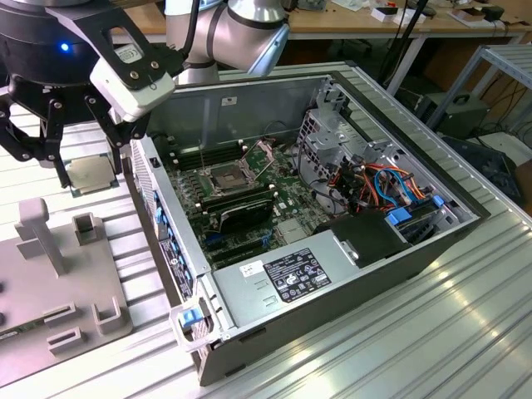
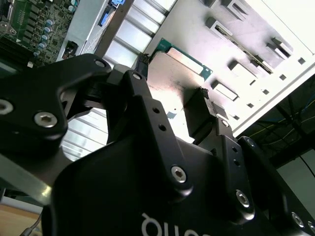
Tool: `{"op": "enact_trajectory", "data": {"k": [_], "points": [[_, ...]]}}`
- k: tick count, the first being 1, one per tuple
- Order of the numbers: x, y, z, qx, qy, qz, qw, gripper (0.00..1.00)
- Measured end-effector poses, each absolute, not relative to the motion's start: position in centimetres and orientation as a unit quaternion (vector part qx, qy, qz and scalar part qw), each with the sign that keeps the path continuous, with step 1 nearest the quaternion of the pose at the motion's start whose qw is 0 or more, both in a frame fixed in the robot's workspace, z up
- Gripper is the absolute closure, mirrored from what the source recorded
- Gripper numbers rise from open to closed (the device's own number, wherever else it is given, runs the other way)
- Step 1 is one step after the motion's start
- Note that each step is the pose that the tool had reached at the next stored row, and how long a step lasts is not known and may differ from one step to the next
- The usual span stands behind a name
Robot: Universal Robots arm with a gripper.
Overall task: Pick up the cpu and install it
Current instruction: 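Pick up the cpu and move it towards the insertion slot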
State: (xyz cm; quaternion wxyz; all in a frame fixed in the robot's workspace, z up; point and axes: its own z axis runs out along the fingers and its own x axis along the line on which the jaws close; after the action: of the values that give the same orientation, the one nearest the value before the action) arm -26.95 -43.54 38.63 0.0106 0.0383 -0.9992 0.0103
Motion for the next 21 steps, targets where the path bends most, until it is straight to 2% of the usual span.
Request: {"op": "enact_trajectory", "data": {"k": [21], "points": [[-23.9, -43.5, 38.6, 0.038, -0.999, 0.01, 0.011, 0.45]]}}
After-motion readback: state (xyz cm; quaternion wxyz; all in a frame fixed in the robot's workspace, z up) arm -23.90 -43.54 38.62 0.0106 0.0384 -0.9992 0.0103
